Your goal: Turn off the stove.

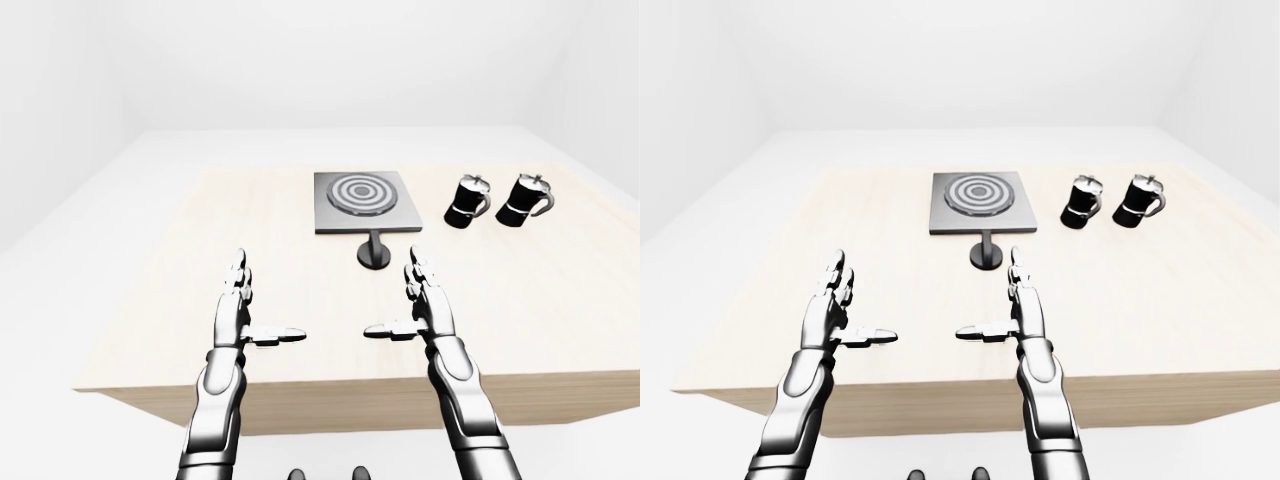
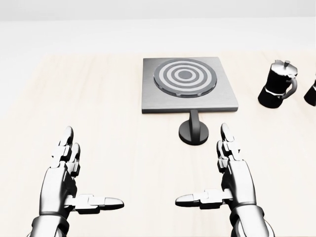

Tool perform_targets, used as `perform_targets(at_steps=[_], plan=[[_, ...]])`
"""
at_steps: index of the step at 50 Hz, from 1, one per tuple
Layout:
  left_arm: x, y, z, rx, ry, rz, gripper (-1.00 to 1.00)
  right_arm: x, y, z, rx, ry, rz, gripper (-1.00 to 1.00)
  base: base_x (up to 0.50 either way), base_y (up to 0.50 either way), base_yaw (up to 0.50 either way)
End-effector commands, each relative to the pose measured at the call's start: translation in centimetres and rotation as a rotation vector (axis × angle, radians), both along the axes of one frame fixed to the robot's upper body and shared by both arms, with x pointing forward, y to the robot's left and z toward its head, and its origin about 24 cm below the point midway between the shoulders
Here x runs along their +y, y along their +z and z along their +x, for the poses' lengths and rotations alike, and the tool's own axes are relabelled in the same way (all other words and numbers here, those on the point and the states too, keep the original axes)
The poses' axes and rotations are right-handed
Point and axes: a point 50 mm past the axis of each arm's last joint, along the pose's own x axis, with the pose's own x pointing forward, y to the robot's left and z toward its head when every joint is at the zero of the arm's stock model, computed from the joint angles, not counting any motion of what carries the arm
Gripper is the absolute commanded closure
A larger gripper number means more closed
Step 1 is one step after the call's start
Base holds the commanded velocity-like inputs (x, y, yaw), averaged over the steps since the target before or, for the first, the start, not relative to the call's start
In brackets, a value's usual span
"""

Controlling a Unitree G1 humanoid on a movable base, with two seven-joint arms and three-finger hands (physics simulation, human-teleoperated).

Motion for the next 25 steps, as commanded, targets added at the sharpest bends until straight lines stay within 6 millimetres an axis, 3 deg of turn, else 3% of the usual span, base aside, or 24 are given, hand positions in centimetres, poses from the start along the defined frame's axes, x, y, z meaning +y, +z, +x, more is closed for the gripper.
perform_targets(at_steps=[1,25], plan=[[-0.01,0.13,-0.11,-0.004,0.000,-0.001,-1.00,-0.02,-0.01,0.01,-0.001,0.003,0.001,-1.00,0.29,0.00,0.00],[0.00,0.12,-0.11,-0.007,-0.002,-0.002,-1.00,-0.03,-0.12,0.05,0.001,0.000,0.001,-1.00,0.23,0.00,0.00]])
